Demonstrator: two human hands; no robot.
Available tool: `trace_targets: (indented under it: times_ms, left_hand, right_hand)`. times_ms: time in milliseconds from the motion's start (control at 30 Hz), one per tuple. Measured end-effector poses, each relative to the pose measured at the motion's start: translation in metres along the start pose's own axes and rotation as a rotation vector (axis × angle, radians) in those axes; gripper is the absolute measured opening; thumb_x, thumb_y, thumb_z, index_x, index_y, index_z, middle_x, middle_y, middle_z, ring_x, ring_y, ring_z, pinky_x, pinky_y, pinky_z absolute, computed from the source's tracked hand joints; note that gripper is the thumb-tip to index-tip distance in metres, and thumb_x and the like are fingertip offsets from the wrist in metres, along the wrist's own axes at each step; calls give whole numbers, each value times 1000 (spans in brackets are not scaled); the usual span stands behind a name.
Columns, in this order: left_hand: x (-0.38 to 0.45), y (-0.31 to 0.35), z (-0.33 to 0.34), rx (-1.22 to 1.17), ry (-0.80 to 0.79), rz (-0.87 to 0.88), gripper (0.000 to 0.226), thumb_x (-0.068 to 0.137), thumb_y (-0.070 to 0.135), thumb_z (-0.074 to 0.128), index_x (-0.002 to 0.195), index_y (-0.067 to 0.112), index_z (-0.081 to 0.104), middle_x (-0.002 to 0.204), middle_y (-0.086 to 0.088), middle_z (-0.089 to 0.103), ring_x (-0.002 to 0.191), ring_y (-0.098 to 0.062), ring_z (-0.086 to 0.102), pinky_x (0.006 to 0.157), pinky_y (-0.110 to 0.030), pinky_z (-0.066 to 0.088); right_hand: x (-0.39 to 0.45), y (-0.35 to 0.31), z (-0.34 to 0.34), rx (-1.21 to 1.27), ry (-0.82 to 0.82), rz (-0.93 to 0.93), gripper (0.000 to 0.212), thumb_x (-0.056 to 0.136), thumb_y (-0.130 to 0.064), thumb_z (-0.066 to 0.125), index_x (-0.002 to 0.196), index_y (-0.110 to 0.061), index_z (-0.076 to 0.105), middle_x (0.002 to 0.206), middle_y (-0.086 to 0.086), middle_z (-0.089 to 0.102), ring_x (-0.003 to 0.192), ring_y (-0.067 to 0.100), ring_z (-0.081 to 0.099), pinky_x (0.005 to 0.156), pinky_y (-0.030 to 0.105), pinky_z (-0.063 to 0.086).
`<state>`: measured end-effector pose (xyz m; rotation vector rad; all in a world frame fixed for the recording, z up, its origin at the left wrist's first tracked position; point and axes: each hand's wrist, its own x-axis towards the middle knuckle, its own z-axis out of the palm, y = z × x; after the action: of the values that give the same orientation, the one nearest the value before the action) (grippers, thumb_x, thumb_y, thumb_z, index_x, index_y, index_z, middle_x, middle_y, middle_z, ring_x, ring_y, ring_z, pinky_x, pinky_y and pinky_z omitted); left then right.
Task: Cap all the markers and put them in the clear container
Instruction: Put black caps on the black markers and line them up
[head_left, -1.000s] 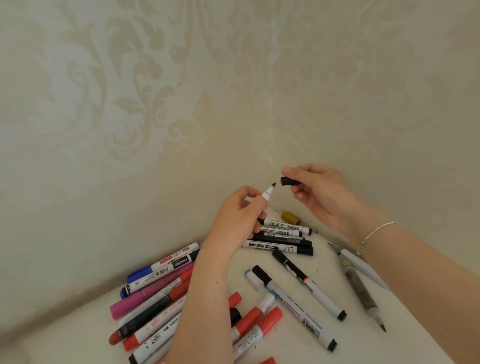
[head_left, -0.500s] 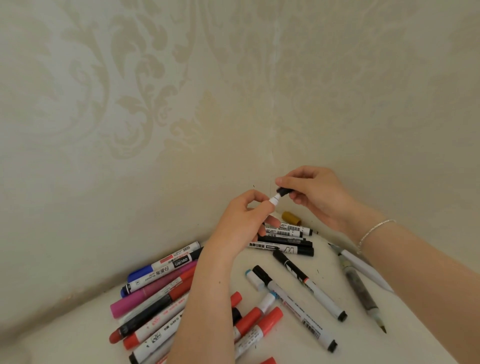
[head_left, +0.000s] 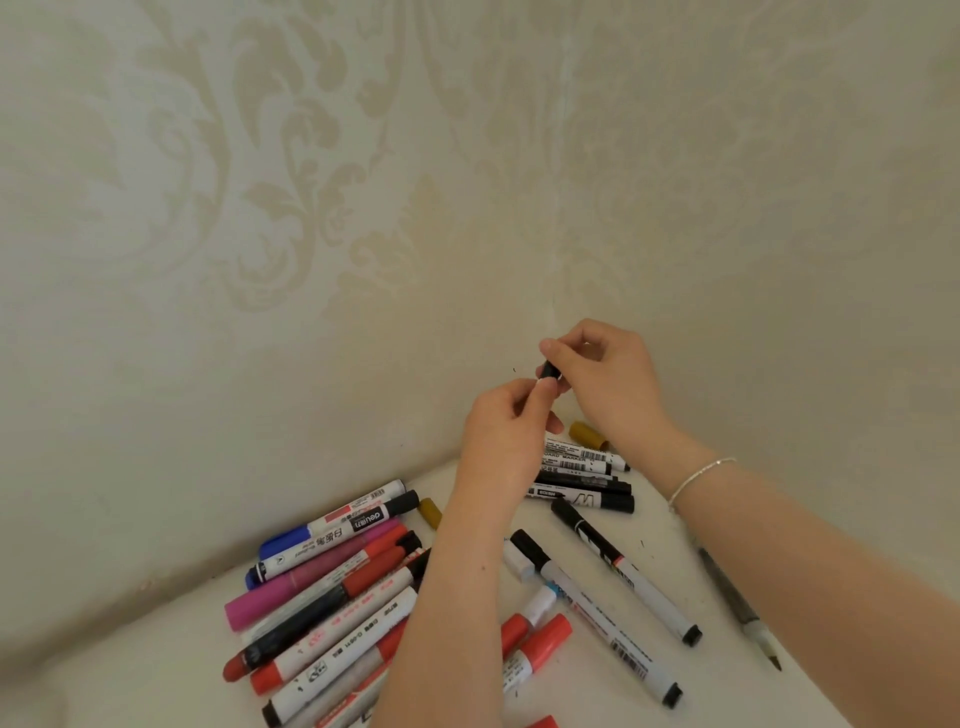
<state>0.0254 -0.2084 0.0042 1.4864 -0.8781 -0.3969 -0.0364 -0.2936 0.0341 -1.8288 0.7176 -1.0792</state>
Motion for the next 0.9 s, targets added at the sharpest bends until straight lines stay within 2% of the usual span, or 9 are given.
trace_targets:
  times_ms: [67, 167, 333, 500, 600, 667, 767, 833, 900]
  left_hand:
    - [0, -1, 4, -26, 53, 7, 29, 99, 26, 50, 76, 30, 67, 58, 7, 58, 46, -3, 42, 50, -26, 32]
    - [-1, -4, 8, -11, 94, 22, 32, 99, 22, 48, 72, 19, 64, 57, 7, 57, 44, -1, 44, 52, -22, 34]
    - [-2, -9, 7, 24, 175, 34, 34, 100, 22, 46, 71, 13, 60, 60, 3, 59, 50, -3, 47, 52, -19, 36]
    - [0, -11, 0, 154, 228, 71, 35, 97, 19, 50, 62, 18, 52, 51, 7, 45, 43, -6, 39, 43, -16, 29]
    - [-1, -14, 0, 293, 219, 124, 26, 99, 24, 49, 77, 17, 61, 61, 4, 55, 51, -6, 43, 47, -18, 29]
    - [-1, -16, -1, 375, 210, 158, 26, 99, 27, 48, 75, 19, 56, 59, 6, 50, 51, -7, 40, 48, -23, 27]
    - [-2, -13, -2, 502, 191, 196, 31, 98, 32, 50, 69, 20, 49, 55, 6, 44, 50, -10, 36, 48, -27, 26]
    - [-2, -7, -1, 479, 197, 179, 28, 97, 34, 50, 79, 17, 62, 64, 3, 58, 58, -12, 50, 52, -29, 36]
    - [-2, -2, -2, 401, 212, 110, 23, 97, 31, 51, 90, 16, 68, 75, 1, 66, 67, -14, 58, 56, -28, 42]
  right_hand:
    - [1, -1, 5, -22, 29, -9, 20, 85, -22, 65, 69, -11, 61, 70, 8, 70, 68, 28, 65, 71, 40, 54]
    - [1, -2, 11, -52, 39, 6, 20, 85, -22, 65, 70, -11, 61, 68, 6, 69, 66, 27, 65, 69, 39, 55]
    - [0, -4, 23, -60, 31, 31, 16, 86, -20, 64, 72, -11, 62, 67, 1, 69, 64, 20, 65, 60, 27, 50]
    - [0, -3, 29, -1, 32, 66, 18, 86, -20, 66, 69, -14, 62, 68, 0, 68, 64, 16, 62, 57, 23, 46]
    - [-1, -1, 26, 8, 38, 82, 17, 87, -19, 65, 73, -8, 64, 71, 4, 69, 60, 15, 62, 43, 10, 40]
    - [-1, 0, 24, -31, 34, 88, 18, 87, -20, 64, 76, -6, 64, 70, 4, 69, 58, 17, 62, 47, 14, 46]
    - [1, 0, 19, -42, 51, 112, 18, 87, -21, 65, 76, -7, 64, 71, 8, 69, 62, 24, 66, 65, 38, 58]
    - [1, -4, 16, 46, 44, 144, 15, 85, -21, 68, 77, -8, 64, 76, 13, 70, 63, 26, 68, 67, 41, 59]
    - [-4, -7, 14, 149, -33, 189, 10, 82, -15, 71, 88, -9, 66, 83, 17, 71, 74, 28, 70, 73, 40, 59]
